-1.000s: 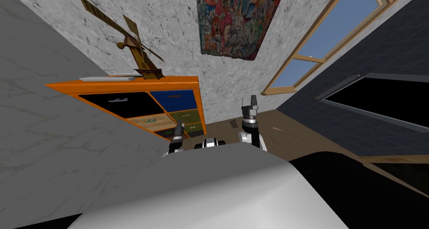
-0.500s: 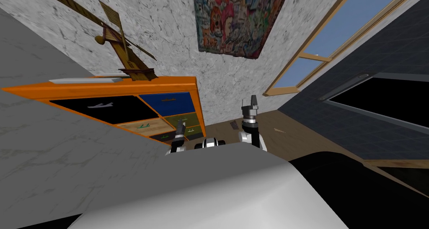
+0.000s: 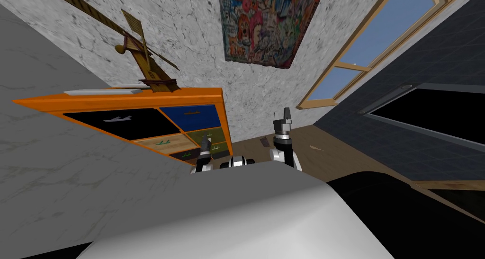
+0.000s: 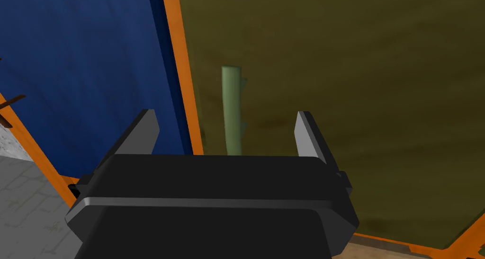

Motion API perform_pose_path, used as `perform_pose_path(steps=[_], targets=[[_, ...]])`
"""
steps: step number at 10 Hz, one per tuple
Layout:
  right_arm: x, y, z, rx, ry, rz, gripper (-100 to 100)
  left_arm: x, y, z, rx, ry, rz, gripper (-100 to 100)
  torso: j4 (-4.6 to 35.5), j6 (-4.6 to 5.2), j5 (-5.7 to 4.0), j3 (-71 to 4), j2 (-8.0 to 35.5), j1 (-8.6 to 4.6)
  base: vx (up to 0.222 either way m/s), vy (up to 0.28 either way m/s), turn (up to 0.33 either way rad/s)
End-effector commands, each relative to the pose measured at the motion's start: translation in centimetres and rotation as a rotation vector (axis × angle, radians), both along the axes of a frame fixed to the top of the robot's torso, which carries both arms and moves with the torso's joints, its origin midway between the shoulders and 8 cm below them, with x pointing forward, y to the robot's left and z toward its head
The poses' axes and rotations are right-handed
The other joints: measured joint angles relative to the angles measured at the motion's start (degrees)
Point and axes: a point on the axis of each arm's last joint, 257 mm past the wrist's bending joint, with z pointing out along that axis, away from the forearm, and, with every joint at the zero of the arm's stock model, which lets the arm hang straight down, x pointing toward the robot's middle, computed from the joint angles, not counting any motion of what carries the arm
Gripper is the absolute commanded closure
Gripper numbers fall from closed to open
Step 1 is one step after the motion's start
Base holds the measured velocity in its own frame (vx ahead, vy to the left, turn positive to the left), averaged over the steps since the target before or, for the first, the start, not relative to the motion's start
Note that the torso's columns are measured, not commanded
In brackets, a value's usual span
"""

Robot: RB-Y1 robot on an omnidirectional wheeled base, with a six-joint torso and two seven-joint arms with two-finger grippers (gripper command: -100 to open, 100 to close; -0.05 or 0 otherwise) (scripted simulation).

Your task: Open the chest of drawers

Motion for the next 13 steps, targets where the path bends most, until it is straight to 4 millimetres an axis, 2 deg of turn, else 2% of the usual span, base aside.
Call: perform_pose_path(steps=[1, 2, 4, 7, 8, 11, 12, 13], targets=[[0.0, 0.0, 0.0, 0.0, 0.0, 0.0, 0, 0.2, 0.1, 0.4, 0.0, 0.0, 0.001, -100, -0.03, -0.01, 0.0, -0.05, -0.07, 0.01, 0.043, 0.005, -0.002], [0.0, 0.0, 0.0, 0.0, 0.0, 0.0, 0, -0.2, 0.0, -0.3, 0.0, 0.003, -0.001, 100, 0.02, -0.01, 0.01, 0.07, 0.15, 0.0, -0.044, 0.002, 0.019], [0.0, 0.0, 0.0, 0.0, 0.0, 0.0, 0, -0.3, -0.1, 0.5, 0.0, -0.003, -0.003, 100, 0.03, 0.02, 0.04, 0.22, 0.29, 0.04, -0.08, -0.004, 0.006], [0.0, 0.0, 0.0, 0.0, 0.0, 0.0, 0, -0.6, -0.2, 1.1, 0.0, -0.003, -0.006, 100, 0.2, -0.02, -0.09, 0.32, 0.55, -0.16, -0.196, -0.043, 0.014], [0.0, 0.0, 0.0, 0.0, 0.0, 0.0, 0, -0.6, -0.1, 0.5, -0.002, 0.007, -0.004, 100, 0.25, -0.01, -0.14, 0.22, 0.41, -0.14, -0.084, -0.016, 0.001], [0.0, 0.0, 0.0, 0.0, 0.0, 0.0, 0, -1.4, -0.3, 0.7, -0.001, 0.007, -0.009, 100, 0.16, -0.03, -0.08, 0.2, 0.37, -0.06, -0.16, -0.019, 0.009], [0.0, 0.0, 0.0, 0.0, 0.0, 0.0, 0, -1.3, -0.2, 0.9, -0.003, 0.014, -0.006, -100, 0.17, -0.03, -0.07, 0.23, 0.41, -0.08, -0.082, -0.015, -0.009], [0.0, 0.0, 0.0, 0.0, 0.0, 0.0, 0, -1.3, -0.1, 1.4, -0.003, 0.014, -0.005, -100, 0.07, -0.01, -0.04, 0.06, 0.08, -0.03, 0.003, 0.003, -0.017]])
